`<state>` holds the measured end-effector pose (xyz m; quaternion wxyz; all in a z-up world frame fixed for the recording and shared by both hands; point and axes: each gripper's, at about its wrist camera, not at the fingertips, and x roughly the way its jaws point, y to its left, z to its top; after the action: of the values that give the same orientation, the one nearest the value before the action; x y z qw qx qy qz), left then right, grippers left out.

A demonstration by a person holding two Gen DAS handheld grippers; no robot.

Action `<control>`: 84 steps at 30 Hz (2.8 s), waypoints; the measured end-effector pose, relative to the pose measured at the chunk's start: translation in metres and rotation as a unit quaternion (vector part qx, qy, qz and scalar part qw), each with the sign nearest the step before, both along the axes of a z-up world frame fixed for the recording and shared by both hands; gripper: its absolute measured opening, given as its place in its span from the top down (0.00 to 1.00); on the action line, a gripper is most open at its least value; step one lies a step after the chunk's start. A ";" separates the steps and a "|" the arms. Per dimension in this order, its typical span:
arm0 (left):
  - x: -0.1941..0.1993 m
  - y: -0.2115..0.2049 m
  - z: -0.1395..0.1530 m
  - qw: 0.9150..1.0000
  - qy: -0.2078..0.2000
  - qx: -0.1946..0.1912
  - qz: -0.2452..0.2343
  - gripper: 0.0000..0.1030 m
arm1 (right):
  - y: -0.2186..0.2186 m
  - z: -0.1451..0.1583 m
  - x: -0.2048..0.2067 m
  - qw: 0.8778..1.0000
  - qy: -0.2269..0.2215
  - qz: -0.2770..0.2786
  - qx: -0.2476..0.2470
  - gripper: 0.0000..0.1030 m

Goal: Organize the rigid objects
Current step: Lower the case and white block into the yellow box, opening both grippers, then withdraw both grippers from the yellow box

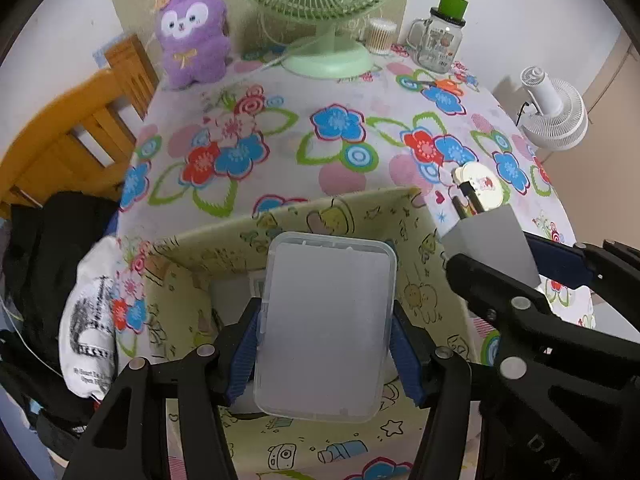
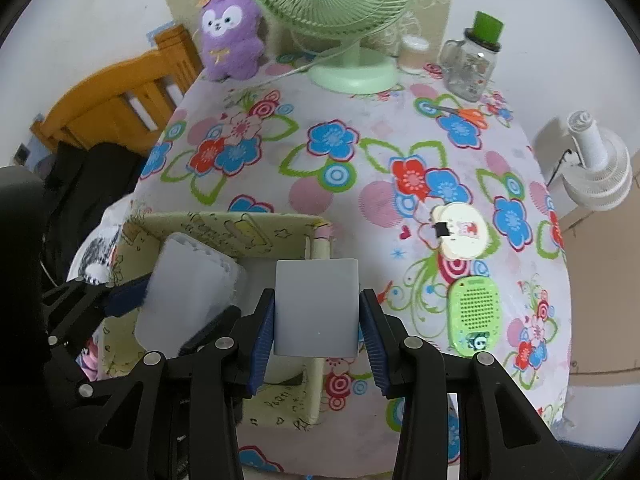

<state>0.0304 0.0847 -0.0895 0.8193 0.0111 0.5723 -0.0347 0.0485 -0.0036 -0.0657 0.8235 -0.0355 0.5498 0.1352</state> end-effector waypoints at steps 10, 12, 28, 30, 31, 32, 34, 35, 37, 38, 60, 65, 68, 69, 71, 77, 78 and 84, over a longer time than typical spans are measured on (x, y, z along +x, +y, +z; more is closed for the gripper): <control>0.001 0.013 -0.026 0.999 0.031 -0.038 0.023 0.40 | 0.020 -0.019 0.007 1.000 0.021 0.024 0.002 0.57; 0.001 0.015 -0.029 0.998 0.037 -0.051 0.024 0.39 | 0.021 -0.021 0.007 0.999 0.022 0.026 0.001 0.57; -0.001 0.024 -0.026 0.998 0.032 -0.041 0.028 0.08 | 0.034 -0.023 0.016 0.999 0.017 0.036 -0.007 0.57; 0.001 0.027 -0.026 0.998 0.034 -0.032 0.030 0.07 | 0.036 -0.026 0.019 0.999 0.022 0.036 -0.001 0.57; 0.002 0.028 -0.027 0.999 0.035 -0.028 0.031 0.07 | 0.037 -0.027 0.019 0.999 0.026 0.036 0.000 0.56; 0.003 0.029 -0.027 0.999 0.037 -0.025 0.030 0.07 | 0.038 -0.029 0.020 0.999 0.030 0.035 0.000 0.56; 0.004 0.030 -0.028 0.998 0.041 -0.024 0.030 0.06 | 0.041 -0.033 0.021 0.999 0.034 0.034 -0.006 0.51; 0.005 0.031 -0.028 0.998 0.042 -0.025 0.031 0.06 | 0.042 -0.033 0.021 0.999 0.034 0.035 -0.006 0.48; 0.006 0.033 -0.027 0.998 0.042 -0.028 0.032 0.06 | 0.043 -0.033 0.021 0.999 0.035 0.038 -0.001 0.41; 0.006 0.035 -0.026 0.998 0.042 -0.029 0.032 0.05 | 0.044 -0.033 0.021 0.998 0.037 0.040 0.003 0.38; -0.008 0.006 0.001 1.000 0.019 -0.010 -0.011 0.01 | 0.010 -0.010 0.000 0.999 0.035 -0.016 0.009 0.18; -0.012 -0.011 0.007 0.999 0.010 -0.003 -0.032 0.01 | -0.004 -0.005 -0.006 0.999 0.028 -0.035 -0.011 0.18; -0.013 -0.019 0.014 0.999 0.002 -0.007 -0.040 0.01 | -0.014 0.003 -0.010 0.999 0.014 -0.049 -0.018 0.18; -0.013 -0.022 0.017 0.999 -0.003 -0.007 -0.043 0.01 | -0.018 0.007 -0.011 0.998 0.008 -0.055 -0.018 0.18; -0.014 -0.028 0.023 0.999 -0.014 -0.005 -0.048 0.01 | -0.024 0.013 -0.013 0.998 0.000 -0.061 -0.016 0.18; -0.016 -0.042 0.041 0.998 -0.040 0.006 -0.052 0.01 | -0.041 0.030 -0.017 0.997 -0.024 -0.073 -0.012 0.18; -0.016 -0.045 0.043 0.998 -0.043 0.008 -0.052 0.01 | -0.042 0.031 -0.017 0.997 -0.026 -0.073 -0.012 0.17; -0.019 -0.063 0.051 0.997 -0.053 0.020 -0.045 0.01 | -0.060 0.039 -0.018 0.997 -0.036 -0.063 -0.008 0.16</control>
<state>0.0119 0.0217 -0.0381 0.8457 0.0550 0.5275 -0.0592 0.0304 -0.0634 -0.0268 0.8495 -0.0117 0.5217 0.0773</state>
